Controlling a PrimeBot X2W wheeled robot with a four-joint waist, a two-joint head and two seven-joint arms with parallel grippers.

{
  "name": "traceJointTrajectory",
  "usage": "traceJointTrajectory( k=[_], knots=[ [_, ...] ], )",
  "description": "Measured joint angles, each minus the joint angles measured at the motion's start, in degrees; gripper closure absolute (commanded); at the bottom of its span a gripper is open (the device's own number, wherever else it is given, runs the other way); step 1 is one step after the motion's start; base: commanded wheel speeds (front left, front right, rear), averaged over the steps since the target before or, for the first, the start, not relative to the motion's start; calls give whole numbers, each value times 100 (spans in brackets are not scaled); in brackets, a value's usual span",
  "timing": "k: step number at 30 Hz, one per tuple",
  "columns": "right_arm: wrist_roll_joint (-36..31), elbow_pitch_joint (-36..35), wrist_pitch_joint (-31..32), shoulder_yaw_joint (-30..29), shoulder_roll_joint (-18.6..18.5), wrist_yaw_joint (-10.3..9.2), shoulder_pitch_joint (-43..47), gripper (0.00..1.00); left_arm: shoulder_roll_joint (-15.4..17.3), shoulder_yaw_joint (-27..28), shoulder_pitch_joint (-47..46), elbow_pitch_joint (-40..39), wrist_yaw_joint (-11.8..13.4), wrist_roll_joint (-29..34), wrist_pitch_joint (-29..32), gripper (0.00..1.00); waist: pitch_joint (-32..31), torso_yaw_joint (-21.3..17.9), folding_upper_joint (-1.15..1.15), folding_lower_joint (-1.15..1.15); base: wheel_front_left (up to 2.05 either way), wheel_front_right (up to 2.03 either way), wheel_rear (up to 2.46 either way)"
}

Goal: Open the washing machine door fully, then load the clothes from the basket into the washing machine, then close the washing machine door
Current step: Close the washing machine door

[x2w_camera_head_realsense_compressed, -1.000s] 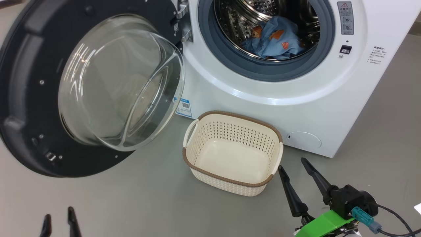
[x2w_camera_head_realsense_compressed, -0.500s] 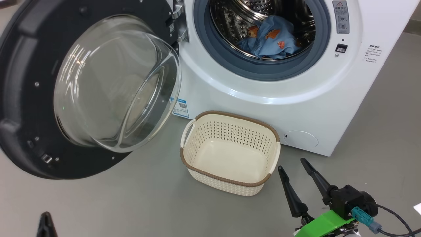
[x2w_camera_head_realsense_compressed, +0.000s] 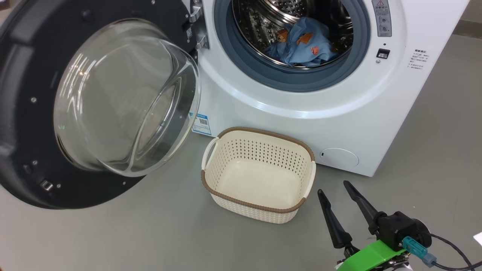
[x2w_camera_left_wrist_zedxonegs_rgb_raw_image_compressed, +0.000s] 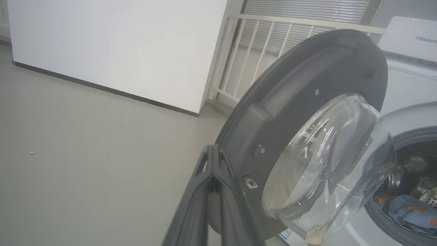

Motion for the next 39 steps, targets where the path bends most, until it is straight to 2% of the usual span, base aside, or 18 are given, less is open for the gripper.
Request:
traceJointTrajectory(
  k=[5,10,14,18,25,33,39],
  knots=[
    [18,1,0,1,2,0,-1,0,131,466,-437,276,-288,-305,0,100,13,-45,0,0,0,0,0],
    [22,1,0,4,3,0,-2,0,417,792,-899,687,-382,-714,5,100,31,-86,0,0,0,0,0],
    [24,-1,0,3,3,0,-4,0,460,1111,-1356,1061,-459,-1412,124,100,54,-128,0,0,0,0,0],
    [30,0,0,-2,4,0,-4,0,670,1339,-1689,1501,-536,-1858,283,100,80,-173,0,0,0,0,0],
    [116,18,0,5,2,0,-8,0,1112,1729,-2416,2365,-644,-2874,840,100,132,-268,0,0,0,0,0],
    [118,48,0,26,-18,0,-53,0,1447,2113,-3272,3247,-753,-4344,1986,100,218,-376,0,0,0,0,0],
    [118,53,0,46,-56,0,-82,0,1845,2226,-3762,3669,-744,-4753,2486,100,304,-468,0,0,0,0,0]
  ],
)
